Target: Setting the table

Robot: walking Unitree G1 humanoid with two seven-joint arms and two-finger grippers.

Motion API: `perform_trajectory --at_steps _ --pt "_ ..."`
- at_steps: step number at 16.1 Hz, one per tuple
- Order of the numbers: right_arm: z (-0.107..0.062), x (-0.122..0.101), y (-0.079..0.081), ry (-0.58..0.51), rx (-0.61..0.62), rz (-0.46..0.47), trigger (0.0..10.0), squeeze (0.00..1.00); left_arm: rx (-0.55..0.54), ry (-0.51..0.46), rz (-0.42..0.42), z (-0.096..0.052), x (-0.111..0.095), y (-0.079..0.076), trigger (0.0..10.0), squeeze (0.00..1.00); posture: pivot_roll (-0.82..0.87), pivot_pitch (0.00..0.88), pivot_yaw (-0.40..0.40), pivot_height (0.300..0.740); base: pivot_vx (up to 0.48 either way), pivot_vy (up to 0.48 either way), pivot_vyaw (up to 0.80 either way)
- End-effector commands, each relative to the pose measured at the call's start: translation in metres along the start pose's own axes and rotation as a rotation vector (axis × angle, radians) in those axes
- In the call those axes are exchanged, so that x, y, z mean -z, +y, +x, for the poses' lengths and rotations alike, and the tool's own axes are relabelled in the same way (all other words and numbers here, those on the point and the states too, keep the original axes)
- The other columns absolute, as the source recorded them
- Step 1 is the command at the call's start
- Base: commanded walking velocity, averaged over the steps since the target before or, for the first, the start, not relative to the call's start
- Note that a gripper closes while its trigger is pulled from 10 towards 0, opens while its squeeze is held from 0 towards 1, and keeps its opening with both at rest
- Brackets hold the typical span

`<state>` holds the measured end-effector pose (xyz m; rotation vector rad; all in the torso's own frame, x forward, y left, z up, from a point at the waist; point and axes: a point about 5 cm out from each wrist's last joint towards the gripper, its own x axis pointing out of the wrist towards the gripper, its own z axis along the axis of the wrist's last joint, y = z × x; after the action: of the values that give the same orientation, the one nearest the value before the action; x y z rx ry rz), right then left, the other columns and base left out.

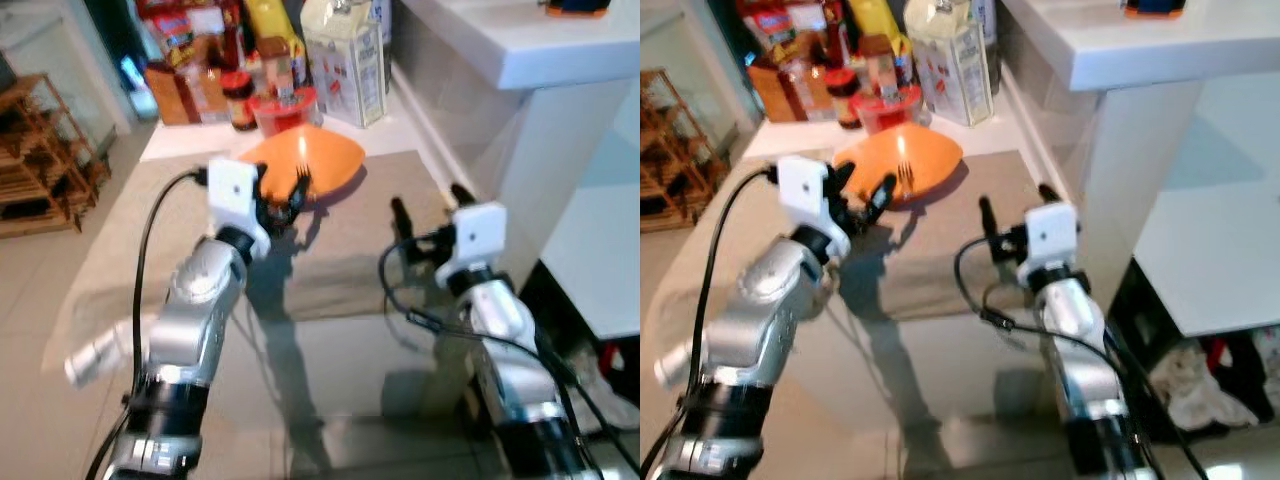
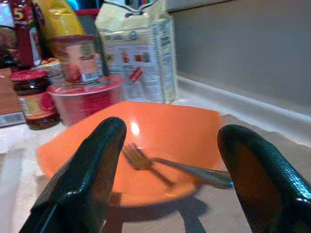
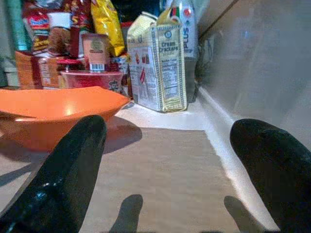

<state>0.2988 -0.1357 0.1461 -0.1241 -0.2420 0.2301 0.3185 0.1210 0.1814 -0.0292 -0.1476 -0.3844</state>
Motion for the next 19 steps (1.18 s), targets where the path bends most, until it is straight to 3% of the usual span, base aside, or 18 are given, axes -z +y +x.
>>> perform_trajectory --at_steps 1,4,9,11,12,15,19 --pt "0.004 -0.012 0.013 -0.055 -0.039 0.000 10.0 0.00 -0.029 0.000 0.037 -0.004 -0.001 0.010 10.0 0.00 -0.13 0.000 0.109 0.740 0.000 0.000 0.00" --pt "0.001 -0.010 0.016 -0.046 -0.041 0.007 10.0 0.00 -0.006 0.010 0.066 0.003 -0.008 0.010 10.0 0.00 -0.13 0.000 0.114 0.740 0.000 0.000 0.00" --pt "-0.001 -0.008 0.020 -0.040 -0.041 0.017 10.0 0.00 0.047 0.040 0.047 0.036 -0.042 0.012 10.0 0.00 -0.13 0.000 0.123 0.740 0.000 0.000 0.00" --pt "-0.002 -0.008 0.021 -0.040 -0.042 0.018 10.0 0.00 0.078 0.108 0.044 0.051 -0.049 0.013 10.0 0.00 -0.13 0.000 0.131 0.740 0.000 0.000 0.00" --pt "-0.002 -0.009 0.022 -0.039 -0.042 0.019 10.0 0.00 0.135 0.216 0.023 0.065 -0.048 0.009 10.0 0.00 -0.14 0.000 0.138 0.740 0.000 0.000 0.00" --pt "-0.004 -0.010 0.027 -0.044 -0.044 0.023 10.0 0.00 0.273 0.361 -0.048 0.082 -0.047 -0.011 10.0 0.00 -0.15 0.000 0.161 0.740 0.000 0.000 0.00" --pt "-0.011 -0.015 0.026 -0.050 -0.037 0.017 10.0 0.00 0.347 0.441 -0.097 0.093 -0.046 -0.027 10.0 0.00 -0.18 0.000 0.181 0.740 0.000 0.000 0.00"
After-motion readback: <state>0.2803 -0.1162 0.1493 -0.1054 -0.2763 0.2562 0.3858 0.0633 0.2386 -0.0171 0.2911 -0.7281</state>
